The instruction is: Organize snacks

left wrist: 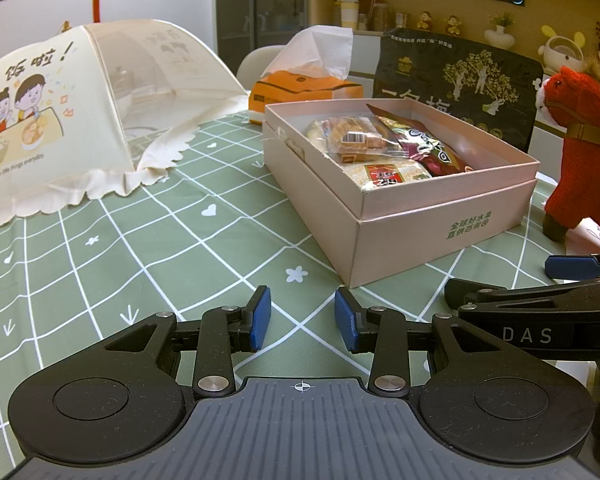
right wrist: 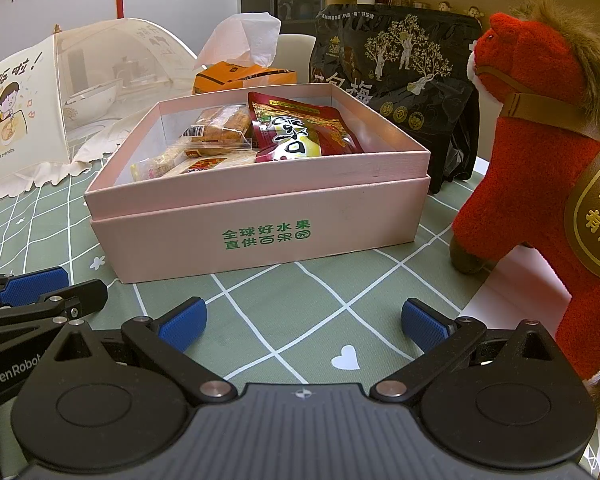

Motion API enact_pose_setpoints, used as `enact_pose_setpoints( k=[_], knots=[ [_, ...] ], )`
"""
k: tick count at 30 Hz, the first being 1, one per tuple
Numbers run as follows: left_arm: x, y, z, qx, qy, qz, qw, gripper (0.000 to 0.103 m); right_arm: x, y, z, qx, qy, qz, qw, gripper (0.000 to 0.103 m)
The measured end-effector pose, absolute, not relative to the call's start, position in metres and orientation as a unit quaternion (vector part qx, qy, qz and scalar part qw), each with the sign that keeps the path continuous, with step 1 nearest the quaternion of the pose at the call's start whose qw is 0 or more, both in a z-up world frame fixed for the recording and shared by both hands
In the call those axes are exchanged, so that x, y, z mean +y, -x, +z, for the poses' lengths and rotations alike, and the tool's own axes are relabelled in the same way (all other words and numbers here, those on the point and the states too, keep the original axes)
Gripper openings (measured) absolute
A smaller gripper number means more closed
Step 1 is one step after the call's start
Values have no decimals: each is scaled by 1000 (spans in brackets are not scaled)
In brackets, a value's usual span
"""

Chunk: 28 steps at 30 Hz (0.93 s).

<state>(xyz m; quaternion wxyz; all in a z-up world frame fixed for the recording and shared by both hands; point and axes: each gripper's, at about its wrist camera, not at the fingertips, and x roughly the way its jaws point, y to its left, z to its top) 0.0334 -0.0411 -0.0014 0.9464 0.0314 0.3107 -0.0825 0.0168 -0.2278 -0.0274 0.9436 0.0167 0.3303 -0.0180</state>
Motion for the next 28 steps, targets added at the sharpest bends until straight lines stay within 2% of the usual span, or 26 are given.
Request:
enact_pose_setpoints(
  k=[28],
  knots=[
    [-40,-33,-1,310,-26,-85,947,41,-228,-17,-28,330,-17,-18,944,103]
  ],
)
